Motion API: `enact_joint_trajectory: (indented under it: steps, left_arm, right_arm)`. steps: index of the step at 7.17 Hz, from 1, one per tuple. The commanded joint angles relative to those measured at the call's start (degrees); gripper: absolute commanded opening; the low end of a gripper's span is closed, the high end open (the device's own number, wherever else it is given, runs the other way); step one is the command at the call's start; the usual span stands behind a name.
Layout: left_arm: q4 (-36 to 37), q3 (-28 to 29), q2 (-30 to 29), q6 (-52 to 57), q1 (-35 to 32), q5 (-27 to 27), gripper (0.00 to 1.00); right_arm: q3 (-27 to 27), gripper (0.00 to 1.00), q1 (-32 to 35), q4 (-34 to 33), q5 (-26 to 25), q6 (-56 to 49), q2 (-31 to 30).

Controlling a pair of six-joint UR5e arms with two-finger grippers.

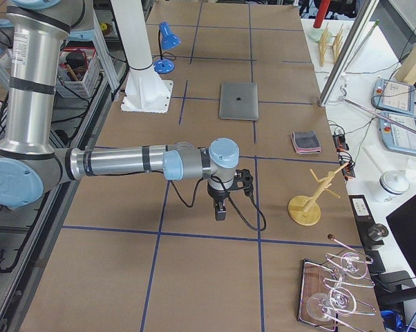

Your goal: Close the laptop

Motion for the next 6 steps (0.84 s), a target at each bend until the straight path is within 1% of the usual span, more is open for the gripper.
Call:
enact_joint_trajectory:
  steps: [1, 6]
  left_arm:
    - [-0.09, 0.61, 0.62, 0.29, 0.12, 0.37, 1.00]
    - [-0.17, 1.32, 0.62, 0.38, 0.48, 0.28, 1.00]
  right_arm:
    - [-0.63, 1.00, 0.08, 0.11, 0.00, 0.61, -0.52]
    - [-0.46, 1.00, 0.00, 0.20, 0.35, 0.71, -0.70]
